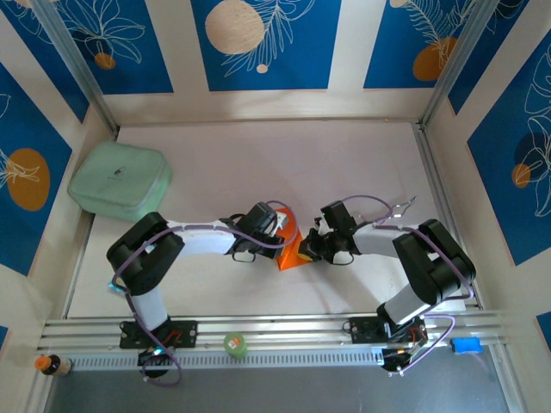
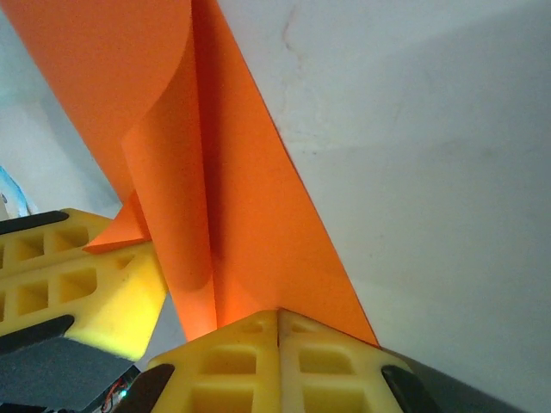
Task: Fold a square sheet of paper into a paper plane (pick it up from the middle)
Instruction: Fold the triangle a second time at the center of the table.
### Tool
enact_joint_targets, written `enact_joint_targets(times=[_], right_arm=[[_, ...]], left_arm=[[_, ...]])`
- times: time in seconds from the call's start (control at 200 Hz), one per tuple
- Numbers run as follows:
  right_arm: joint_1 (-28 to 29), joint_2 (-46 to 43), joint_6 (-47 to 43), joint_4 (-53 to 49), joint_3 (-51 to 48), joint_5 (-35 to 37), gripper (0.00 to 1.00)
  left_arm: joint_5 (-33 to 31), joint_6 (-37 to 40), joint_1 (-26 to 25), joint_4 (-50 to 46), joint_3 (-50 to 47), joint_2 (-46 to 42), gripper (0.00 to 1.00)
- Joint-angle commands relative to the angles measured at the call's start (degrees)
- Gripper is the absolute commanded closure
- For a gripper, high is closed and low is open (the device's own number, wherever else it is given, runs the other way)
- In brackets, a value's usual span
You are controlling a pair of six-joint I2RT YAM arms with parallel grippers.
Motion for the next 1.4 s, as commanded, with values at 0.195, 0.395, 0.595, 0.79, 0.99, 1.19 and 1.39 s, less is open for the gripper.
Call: enact_joint_targets(times=[0.195, 0.395, 0.595, 0.79, 0.99, 1.19, 1.39], right_arm=[[-0.37, 1.29, -0.3, -2.69, -0.04, 0.38, 1.0], [-0.46, 1.38, -0.19, -2.34, -0.28, 0.36, 1.0], [-0.56, 1.46, -0.28, -2.18, -0.28, 0.22, 1.0], [-0.54, 1.47, -0.24, -2.26, -0.19, 0.12, 1.0], [-0.64, 1.47, -0.16, -2.33, -0.28, 0.28, 1.0], [-0.63, 1.38, -0.22, -2.36, -0.22, 0.27, 1.0], [-0.59, 1.38, -0.15, -2.41, -0.21, 0.27, 1.0]], left_arm=[[-2.61, 1.52, 0.61, -2.18, 1.48, -1.47, 1.0], [-4.47, 1.27, 0.61, -1.52, 0.48, -2.73, 1.0], [-3.12, 2.14, 0.7, -2.07, 1.03, -2.1, 1.0], [-2.1, 1.79, 0.69, -2.5, 1.82, -0.62, 1.0], [-2.53, 1.66, 0.69, -3.26, 1.65, -0.11, 1.0], [-1.96, 1.48, 0.63, -2.51, 1.48, 0.73, 1.0], [-1.41, 1.83, 0.69, -1.32, 1.78, 0.57, 1.0]])
